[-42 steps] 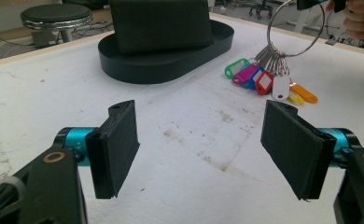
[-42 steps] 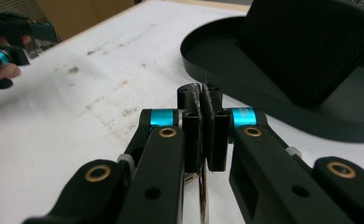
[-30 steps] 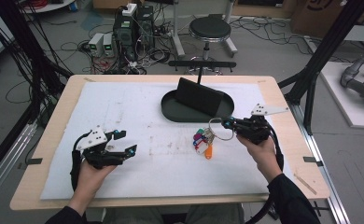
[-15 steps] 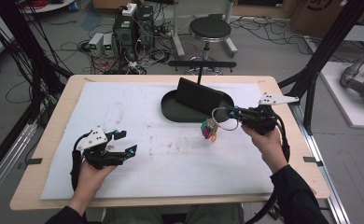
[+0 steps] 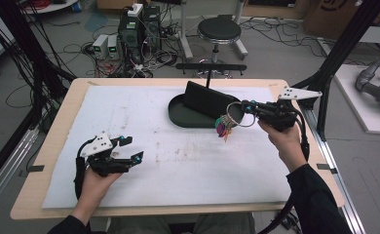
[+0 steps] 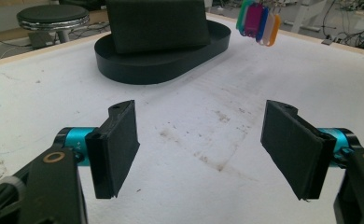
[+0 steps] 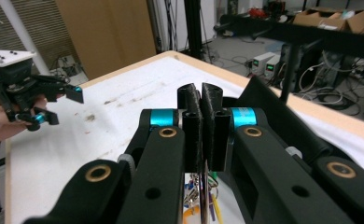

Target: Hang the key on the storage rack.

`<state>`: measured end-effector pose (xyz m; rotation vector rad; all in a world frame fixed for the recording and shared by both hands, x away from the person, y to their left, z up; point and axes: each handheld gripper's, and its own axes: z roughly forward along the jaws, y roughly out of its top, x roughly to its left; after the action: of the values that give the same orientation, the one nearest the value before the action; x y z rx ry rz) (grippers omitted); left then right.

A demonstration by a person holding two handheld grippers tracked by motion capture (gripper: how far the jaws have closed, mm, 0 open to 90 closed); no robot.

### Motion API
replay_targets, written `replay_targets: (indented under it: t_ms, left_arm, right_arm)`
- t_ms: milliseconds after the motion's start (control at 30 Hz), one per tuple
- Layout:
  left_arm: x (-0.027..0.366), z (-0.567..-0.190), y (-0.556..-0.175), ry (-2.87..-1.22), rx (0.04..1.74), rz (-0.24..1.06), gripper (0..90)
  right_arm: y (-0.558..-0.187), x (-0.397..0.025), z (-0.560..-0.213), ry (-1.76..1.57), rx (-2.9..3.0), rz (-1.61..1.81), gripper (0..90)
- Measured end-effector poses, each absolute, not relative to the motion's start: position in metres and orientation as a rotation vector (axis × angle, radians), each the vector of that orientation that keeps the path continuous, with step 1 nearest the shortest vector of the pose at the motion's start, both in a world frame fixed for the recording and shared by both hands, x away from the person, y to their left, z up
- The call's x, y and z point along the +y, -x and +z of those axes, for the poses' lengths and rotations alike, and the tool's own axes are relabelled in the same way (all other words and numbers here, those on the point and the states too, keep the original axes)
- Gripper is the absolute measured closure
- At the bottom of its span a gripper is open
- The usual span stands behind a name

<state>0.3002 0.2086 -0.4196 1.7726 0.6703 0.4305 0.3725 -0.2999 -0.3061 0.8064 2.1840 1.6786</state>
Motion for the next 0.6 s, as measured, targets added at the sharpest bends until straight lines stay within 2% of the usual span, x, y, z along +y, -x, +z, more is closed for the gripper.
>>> replay_targets:
  t_ms: [600]
  left_arm:
    - [0.21, -0.421, -0.301, -1.773, 0.673, 0.426, 27.3]
  right_arm:
    - [-0.401, -0.312, -0.279, -0.785, 2.115, 1.654, 87.9]
